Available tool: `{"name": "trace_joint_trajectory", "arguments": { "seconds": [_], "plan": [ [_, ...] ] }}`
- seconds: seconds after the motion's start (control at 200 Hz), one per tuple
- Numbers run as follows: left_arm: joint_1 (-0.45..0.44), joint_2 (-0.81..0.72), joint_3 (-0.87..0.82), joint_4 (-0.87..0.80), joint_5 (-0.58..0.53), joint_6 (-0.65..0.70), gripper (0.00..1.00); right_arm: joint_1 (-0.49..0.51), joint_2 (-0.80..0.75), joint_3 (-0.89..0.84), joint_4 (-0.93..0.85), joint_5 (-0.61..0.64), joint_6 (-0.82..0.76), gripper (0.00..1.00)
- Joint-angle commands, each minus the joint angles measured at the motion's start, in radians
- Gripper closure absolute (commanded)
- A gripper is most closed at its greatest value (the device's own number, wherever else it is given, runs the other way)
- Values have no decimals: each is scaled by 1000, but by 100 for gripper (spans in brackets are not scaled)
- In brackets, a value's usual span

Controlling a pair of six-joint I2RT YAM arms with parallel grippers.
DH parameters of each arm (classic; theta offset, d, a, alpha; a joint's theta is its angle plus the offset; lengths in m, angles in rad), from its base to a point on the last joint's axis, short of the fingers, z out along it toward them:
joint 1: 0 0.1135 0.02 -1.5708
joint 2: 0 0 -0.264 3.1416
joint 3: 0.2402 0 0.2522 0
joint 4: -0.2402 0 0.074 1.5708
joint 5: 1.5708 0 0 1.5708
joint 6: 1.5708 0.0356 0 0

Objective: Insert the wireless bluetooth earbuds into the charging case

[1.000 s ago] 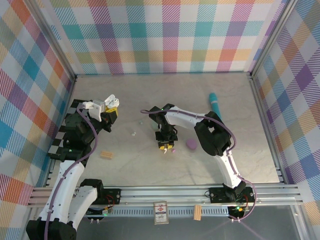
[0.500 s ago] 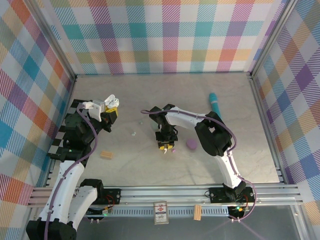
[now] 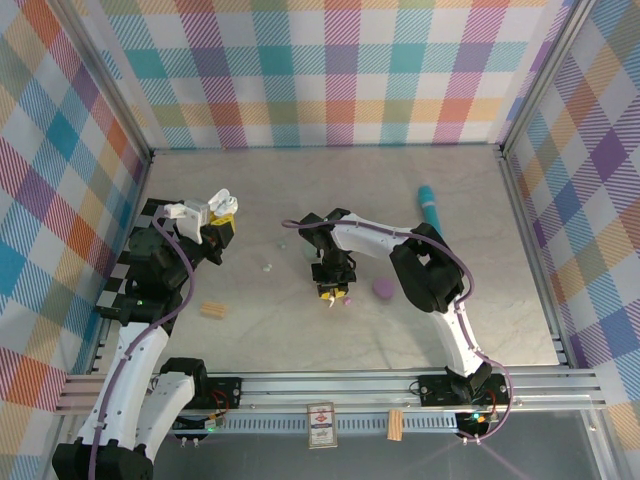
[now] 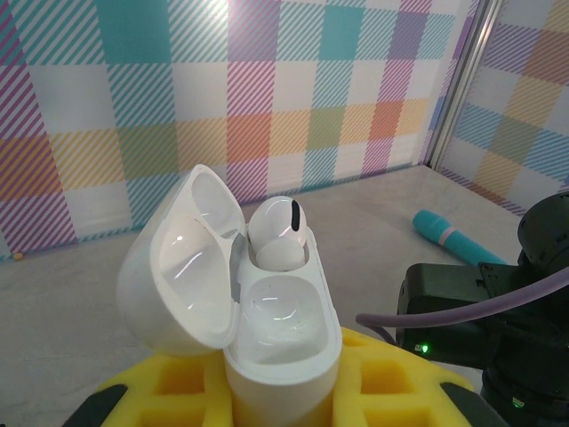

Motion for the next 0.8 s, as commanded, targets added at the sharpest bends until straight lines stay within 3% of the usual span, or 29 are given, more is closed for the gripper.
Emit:
{"name": "trace_joint_trajectory", "arguments": {
  "seconds": [0.0,0.26,0.795],
  "plan": [
    [8,-16,-10,24,10,15,100,18,-9,-31,-33,-38,-4,76],
    [7,-7,-10,31,14,11,100,18,-79,-44,3,37,5,76],
    [-5,42,10,59,96,-47,100,16,-409,-238,393,312,-55,77]
  ]
}}
